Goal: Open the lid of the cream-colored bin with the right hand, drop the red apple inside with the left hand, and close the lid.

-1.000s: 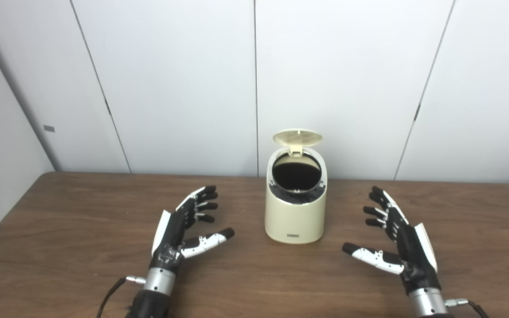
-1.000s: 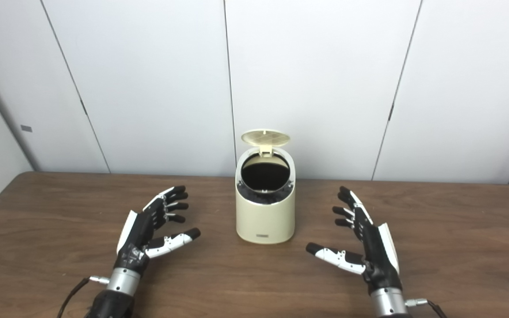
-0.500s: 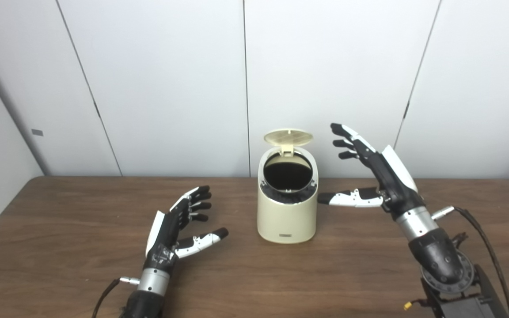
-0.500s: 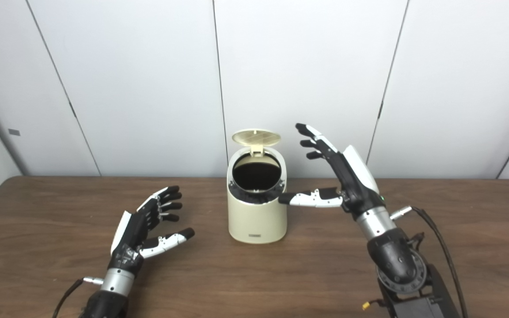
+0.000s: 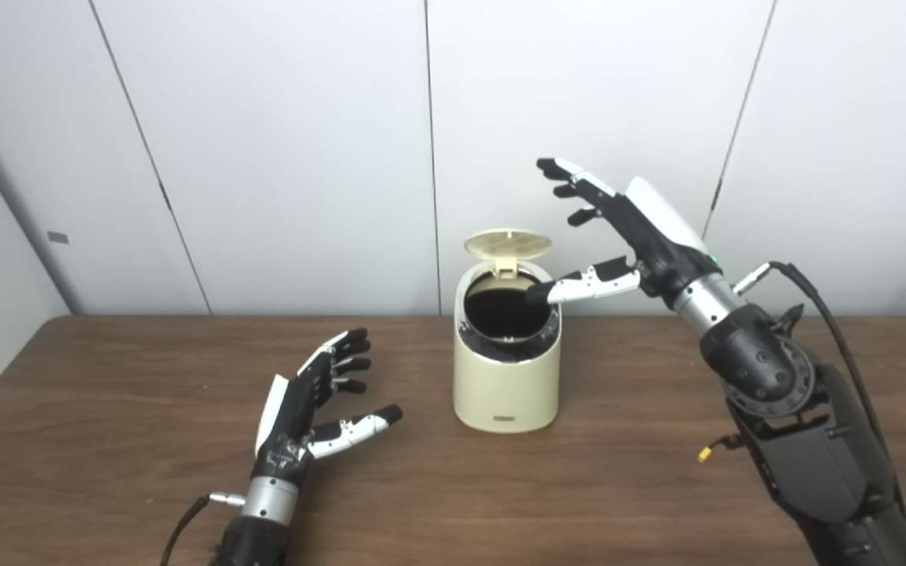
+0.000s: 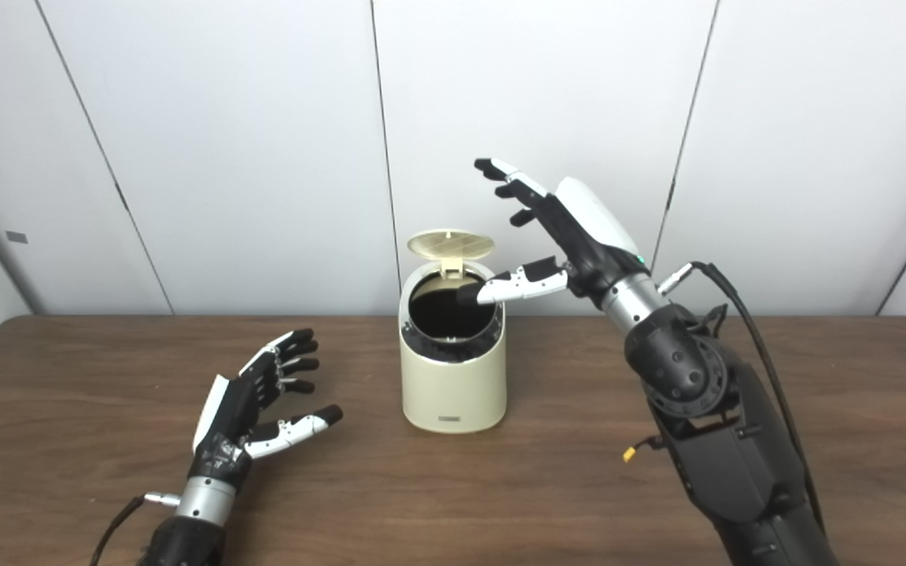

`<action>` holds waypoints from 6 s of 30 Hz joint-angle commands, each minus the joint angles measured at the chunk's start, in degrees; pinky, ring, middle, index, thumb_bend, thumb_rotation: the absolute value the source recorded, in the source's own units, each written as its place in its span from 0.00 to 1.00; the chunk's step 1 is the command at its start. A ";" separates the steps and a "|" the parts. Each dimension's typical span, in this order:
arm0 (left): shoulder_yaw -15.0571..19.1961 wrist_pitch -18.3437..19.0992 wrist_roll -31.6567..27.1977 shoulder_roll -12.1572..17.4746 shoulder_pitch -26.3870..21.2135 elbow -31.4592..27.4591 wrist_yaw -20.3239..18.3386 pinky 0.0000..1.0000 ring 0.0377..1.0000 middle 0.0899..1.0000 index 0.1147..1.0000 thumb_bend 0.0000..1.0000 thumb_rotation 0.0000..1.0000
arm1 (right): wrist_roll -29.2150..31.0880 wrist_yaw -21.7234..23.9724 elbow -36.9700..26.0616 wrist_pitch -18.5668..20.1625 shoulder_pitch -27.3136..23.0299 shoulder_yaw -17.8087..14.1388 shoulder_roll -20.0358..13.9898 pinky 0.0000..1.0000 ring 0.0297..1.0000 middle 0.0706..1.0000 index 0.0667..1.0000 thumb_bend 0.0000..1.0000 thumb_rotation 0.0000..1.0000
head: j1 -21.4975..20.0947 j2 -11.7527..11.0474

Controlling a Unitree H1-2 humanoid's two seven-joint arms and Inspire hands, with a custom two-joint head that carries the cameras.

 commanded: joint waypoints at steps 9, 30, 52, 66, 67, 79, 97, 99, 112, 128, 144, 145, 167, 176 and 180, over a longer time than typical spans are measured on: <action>-0.17 -1.41 0.18 -0.59 -0.47 0.13 0.03 0.66 0.77 0.81 0.83 0.78 0.11 | -2.90 1.94 0.41 -0.89 -5.94 1.46 -1.49 0.82 0.96 0.87 0.80 0.95 0.48 | 0.52 0.26; 0.05 -0.39 0.97 -1.21 -0.72 -1.18 0.63 0.64 0.76 0.80 0.82 0.81 0.15 | -7.47 1.24 -0.82 -7.76 -2.81 3.41 -3.24 1.00 0.93 0.71 0.71 0.88 0.50 | 1.75 1.67; 0.53 0.88 1.11 -1.63 -0.53 -2.27 0.66 0.65 0.76 0.80 0.83 0.81 0.16 | -7.31 3.68 -3.66 -10.85 1.68 4.56 -3.37 1.00 0.90 0.69 0.71 0.87 0.41 | 2.39 2.93; 0.91 1.02 1.05 -1.71 -0.57 -2.55 0.70 0.66 0.76 0.79 0.84 0.81 0.17 | -7.48 5.85 -6.03 -9.92 3.69 5.07 -3.04 1.00 0.92 0.72 0.73 0.87 0.42 | 2.45 3.46; 0.92 0.99 1.09 -1.70 -0.56 -2.59 0.71 0.66 0.76 0.79 0.84 0.81 0.17 | -7.50 5.93 -6.18 -9.72 3.76 5.06 -2.96 1.00 0.92 0.72 0.73 0.87 0.42 | 2.42 3.49; 1.02 1.10 0.93 -1.51 -0.35 -3.04 0.46 0.67 0.76 0.79 0.83 0.81 0.17 | -8.55 6.69 -6.99 -8.31 4.97 5.07 -2.88 1.00 0.92 0.73 0.73 0.88 0.40 | 2.41 4.02; 1.01 1.84 1.33 -1.31 0.25 -4.21 0.30 0.63 0.74 0.78 0.83 0.82 0.17 | -8.57 5.57 -5.83 -9.17 6.06 4.05 -3.57 1.00 0.91 0.71 0.74 0.87 0.40 | 2.22 5.02; 1.02 2.13 1.24 -1.29 0.38 -4.43 0.21 0.63 0.74 0.79 0.83 0.82 0.18 | -8.58 5.72 -5.92 -9.02 6.16 3.97 -3.64 1.00 0.91 0.71 0.74 0.87 0.40 | 2.18 5.14; 0.95 2.48 1.18 -1.38 0.66 -5.33 0.02 0.64 0.74 0.78 0.83 0.81 0.16 | -8.82 6.34 -5.67 -9.12 6.75 4.53 -4.05 1.00 0.91 0.71 0.74 0.88 0.39 | 2.43 5.94; 1.08 4.10 0.94 -1.76 0.73 -6.94 0.23 0.65 0.75 0.78 0.83 0.82 0.17 | -15.69 11.44 -7.48 -8.06 5.73 9.05 -6.55 0.95 0.87 0.69 0.71 0.93 0.37 | 2.76 6.93; 1.22 4.14 0.89 -1.55 0.77 -7.49 0.15 0.64 0.74 0.78 0.83 0.83 0.18 | -17.42 12.84 -8.84 -6.82 5.88 9.25 -6.39 0.95 0.89 0.70 0.73 0.92 0.38 | 2.84 7.22; 1.22 4.21 0.96 -1.53 0.79 -7.50 0.18 0.64 0.74 0.78 0.83 0.83 0.18 | -16.92 12.22 -8.87 -6.97 6.00 8.88 -6.25 0.95 0.89 0.70 0.73 0.92 0.37 | 2.81 7.24; 1.00 4.30 1.17 -1.78 1.03 -7.67 0.13 0.64 0.74 0.78 0.83 0.83 0.17 | -3.66 -8.67 -9.19 -7.80 17.80 -6.50 5.15 0.75 0.90 0.89 0.87 0.82 0.31 | 3.17 6.11; 0.94 4.38 1.66 -1.55 1.14 -8.03 0.18 0.65 0.74 0.78 0.83 0.83 0.19 | 4.76 -13.49 -3.38 -11.96 23.80 -10.76 6.45 0.87 0.91 0.88 0.87 0.79 0.34 | 3.11 6.64; 0.96 3.80 1.22 -1.38 1.06 -7.66 -0.12 0.65 0.74 0.78 0.83 0.83 0.18 | 7.68 -15.28 0.59 -15.50 24.79 -11.20 7.18 0.87 0.89 0.89 0.87 0.78 0.33 | 3.21 6.11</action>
